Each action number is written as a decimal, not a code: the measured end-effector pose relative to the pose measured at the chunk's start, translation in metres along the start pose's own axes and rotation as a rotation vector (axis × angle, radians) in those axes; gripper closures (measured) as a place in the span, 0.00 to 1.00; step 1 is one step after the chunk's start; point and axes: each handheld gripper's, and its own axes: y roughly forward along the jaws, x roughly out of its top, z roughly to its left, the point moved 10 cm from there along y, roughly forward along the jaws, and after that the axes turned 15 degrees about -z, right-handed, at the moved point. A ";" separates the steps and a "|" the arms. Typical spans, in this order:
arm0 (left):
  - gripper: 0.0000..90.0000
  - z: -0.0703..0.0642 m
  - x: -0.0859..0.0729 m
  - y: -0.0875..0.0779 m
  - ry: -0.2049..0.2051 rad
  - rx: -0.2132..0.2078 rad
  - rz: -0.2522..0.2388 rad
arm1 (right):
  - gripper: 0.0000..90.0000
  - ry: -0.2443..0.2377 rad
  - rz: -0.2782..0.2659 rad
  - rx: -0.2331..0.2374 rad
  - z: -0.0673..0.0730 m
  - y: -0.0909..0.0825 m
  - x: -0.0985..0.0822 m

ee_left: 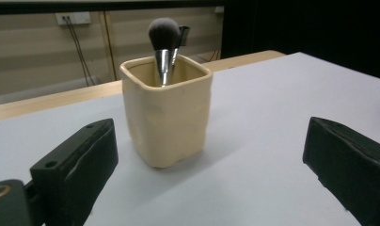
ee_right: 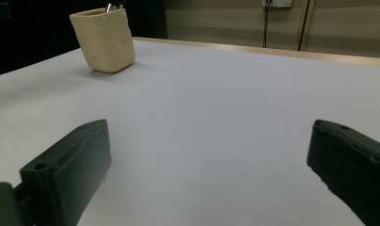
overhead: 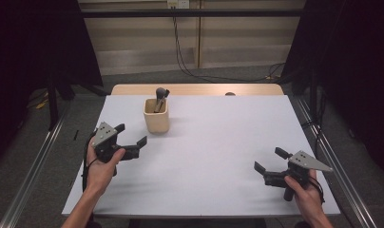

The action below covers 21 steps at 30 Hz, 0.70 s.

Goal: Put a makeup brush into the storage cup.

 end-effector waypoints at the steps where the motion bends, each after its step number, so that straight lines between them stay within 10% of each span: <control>1: 0.04 -0.001 -0.001 -0.002 -0.005 0.000 -0.002 | 0.00 -0.007 -0.004 0.002 0.000 0.000 0.000; 21: 0.04 -0.018 -0.025 -0.051 -0.017 0.005 0.069 | 0.00 -0.006 0.001 0.008 0.003 -0.001 -0.001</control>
